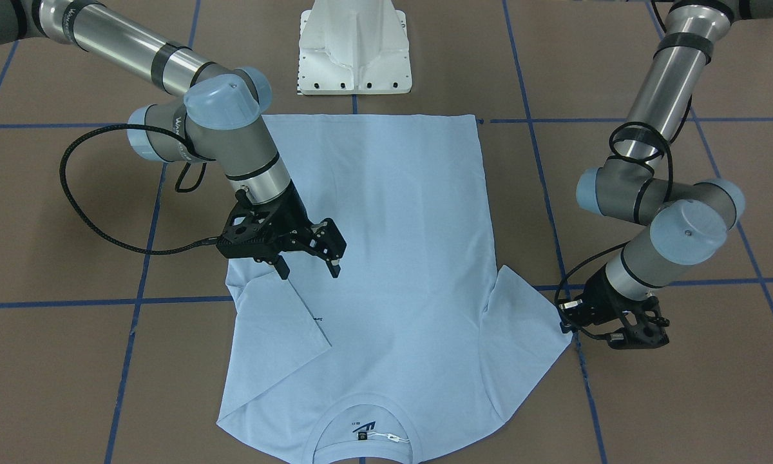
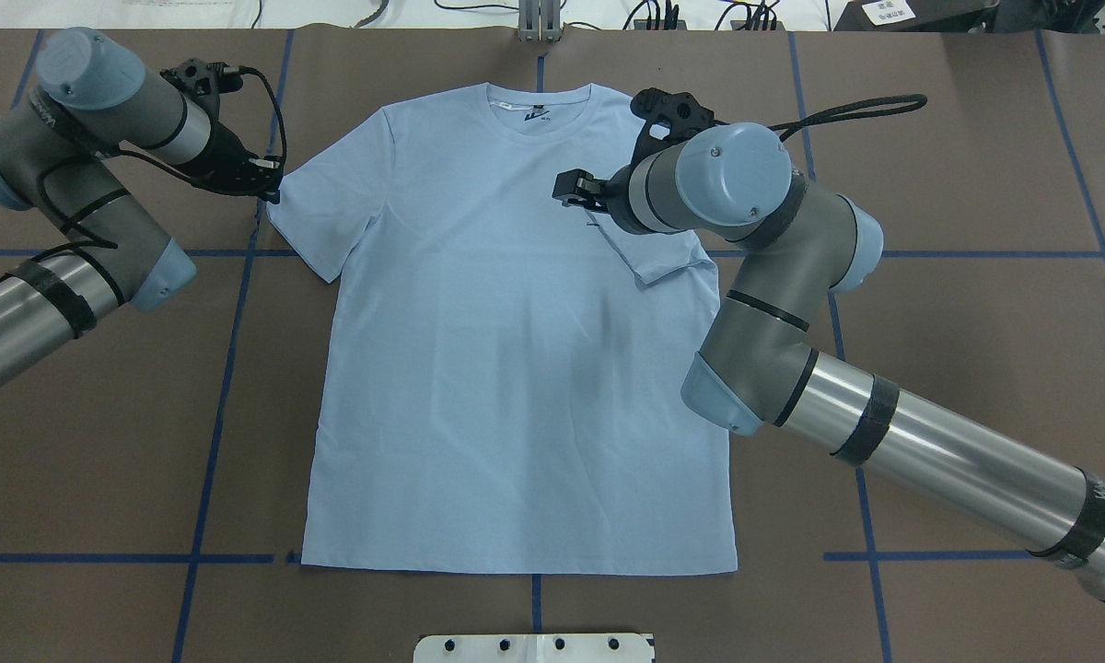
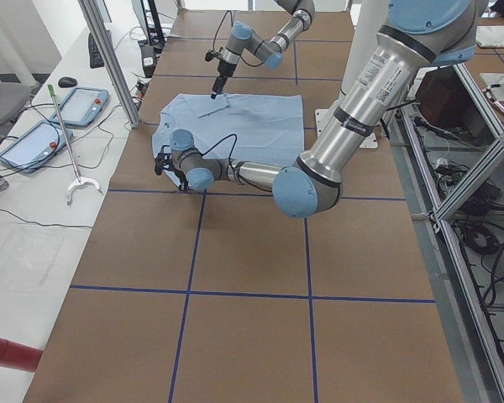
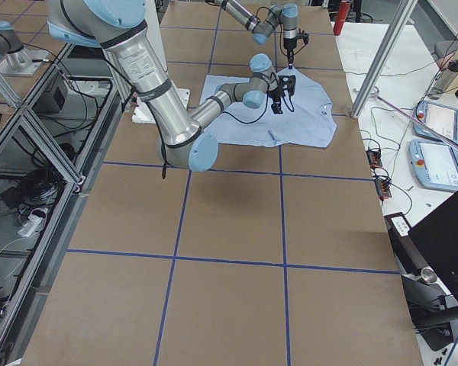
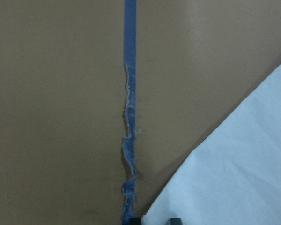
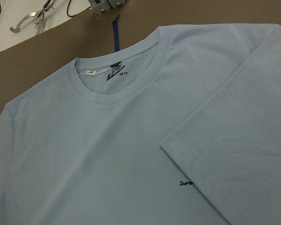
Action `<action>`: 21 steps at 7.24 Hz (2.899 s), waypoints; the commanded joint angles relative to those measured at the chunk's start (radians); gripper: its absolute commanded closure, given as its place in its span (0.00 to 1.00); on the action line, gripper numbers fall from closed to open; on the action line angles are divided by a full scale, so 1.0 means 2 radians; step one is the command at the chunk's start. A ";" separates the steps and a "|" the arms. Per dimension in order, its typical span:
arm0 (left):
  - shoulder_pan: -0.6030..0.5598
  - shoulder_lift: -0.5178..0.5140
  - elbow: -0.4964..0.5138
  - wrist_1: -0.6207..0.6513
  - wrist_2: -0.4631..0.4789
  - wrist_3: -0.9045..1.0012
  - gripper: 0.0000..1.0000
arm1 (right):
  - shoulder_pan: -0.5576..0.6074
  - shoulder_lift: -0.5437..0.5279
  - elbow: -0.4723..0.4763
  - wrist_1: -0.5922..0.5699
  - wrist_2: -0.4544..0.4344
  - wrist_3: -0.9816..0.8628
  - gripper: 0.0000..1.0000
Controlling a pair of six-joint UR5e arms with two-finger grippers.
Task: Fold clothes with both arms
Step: 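Fold the other sleeve inward with the left gripper while the right gripper releases, then move both grippers to the hem corners nearest the robot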
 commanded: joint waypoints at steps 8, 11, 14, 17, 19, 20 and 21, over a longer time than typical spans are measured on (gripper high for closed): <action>0.059 -0.120 0.013 -0.026 0.031 -0.136 0.01 | 0.001 -0.007 0.002 0.000 0.000 0.000 0.00; 0.067 -0.084 -0.098 -0.024 0.027 -0.233 0.00 | -0.017 -0.073 0.087 -0.012 0.000 0.008 0.00; 0.073 -0.005 -0.234 -0.020 0.028 -0.264 0.00 | -0.143 -0.193 0.265 -0.115 -0.103 0.097 0.00; 0.073 0.005 -0.236 -0.020 0.032 -0.261 0.01 | -0.271 -0.246 0.338 -0.233 -0.190 0.293 0.08; 0.073 0.009 -0.236 -0.021 0.032 -0.261 0.01 | -0.306 -0.248 0.337 -0.274 -0.192 0.341 0.20; 0.073 0.009 -0.236 -0.020 0.032 -0.261 0.01 | -0.315 -0.249 0.330 -0.274 -0.192 0.344 0.20; 0.073 0.009 -0.237 -0.020 0.032 -0.262 0.01 | -0.327 -0.248 0.318 -0.274 -0.193 0.348 0.20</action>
